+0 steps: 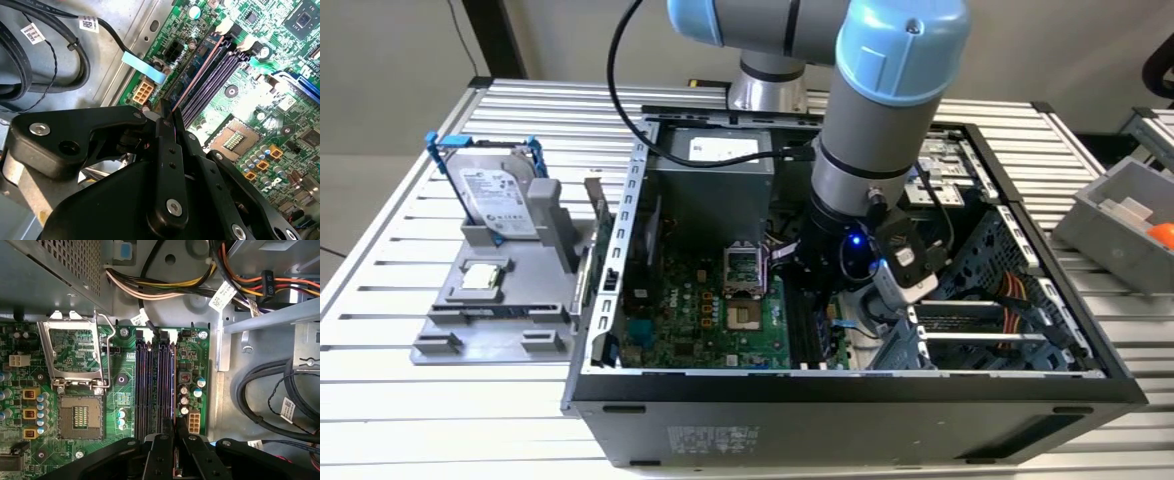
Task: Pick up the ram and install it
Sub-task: 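Insert the ram into the slot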
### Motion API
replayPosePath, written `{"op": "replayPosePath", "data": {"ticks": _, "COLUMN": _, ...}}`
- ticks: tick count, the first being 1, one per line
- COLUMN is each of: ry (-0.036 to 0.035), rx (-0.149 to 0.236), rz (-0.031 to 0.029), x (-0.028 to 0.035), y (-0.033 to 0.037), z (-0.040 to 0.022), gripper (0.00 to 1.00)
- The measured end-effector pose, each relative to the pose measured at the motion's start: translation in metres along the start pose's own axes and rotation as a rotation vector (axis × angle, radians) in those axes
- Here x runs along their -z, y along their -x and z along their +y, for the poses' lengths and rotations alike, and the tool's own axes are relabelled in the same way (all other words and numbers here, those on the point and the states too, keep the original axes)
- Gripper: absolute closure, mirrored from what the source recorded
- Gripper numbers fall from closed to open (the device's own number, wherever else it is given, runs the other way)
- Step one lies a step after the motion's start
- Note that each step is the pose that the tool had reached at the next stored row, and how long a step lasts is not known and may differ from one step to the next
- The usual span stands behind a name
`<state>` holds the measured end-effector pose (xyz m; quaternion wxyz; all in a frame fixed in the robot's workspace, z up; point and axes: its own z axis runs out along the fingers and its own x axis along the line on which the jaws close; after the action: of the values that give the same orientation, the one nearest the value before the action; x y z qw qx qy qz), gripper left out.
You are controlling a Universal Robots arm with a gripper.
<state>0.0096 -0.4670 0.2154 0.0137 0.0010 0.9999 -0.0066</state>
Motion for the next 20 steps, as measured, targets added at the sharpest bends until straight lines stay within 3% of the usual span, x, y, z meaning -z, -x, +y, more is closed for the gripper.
{"op": "replayPosePath", "data": {"ticks": 14, "ry": -0.0017, "rx": 0.0, "rz": 0.0003, "x": 0.0025, "y": 0.0001, "z": 0.0001, "gripper": 1.0}}
{"op": "replayPosePath", "data": {"ticks": 15, "ry": -0.0034, "rx": 0.0, "rz": 0.0002, "x": 0.0025, "y": 0.0001, "z": 0.0001, "gripper": 1.0}}
{"op": "replayPosePath", "data": {"ticks": 18, "ry": -0.02, "rx": 0.0, "rz": 0.0004, "x": 0.004, "y": 0.0001, "z": 0.0003, "gripper": 1.0}}
{"op": "replayPosePath", "data": {"ticks": 20, "ry": -0.0242, "rx": 0.001, "rz": 0.0004, "x": 0.0048, "y": 0.0001, "z": 0.0008, "gripper": 1.0}}
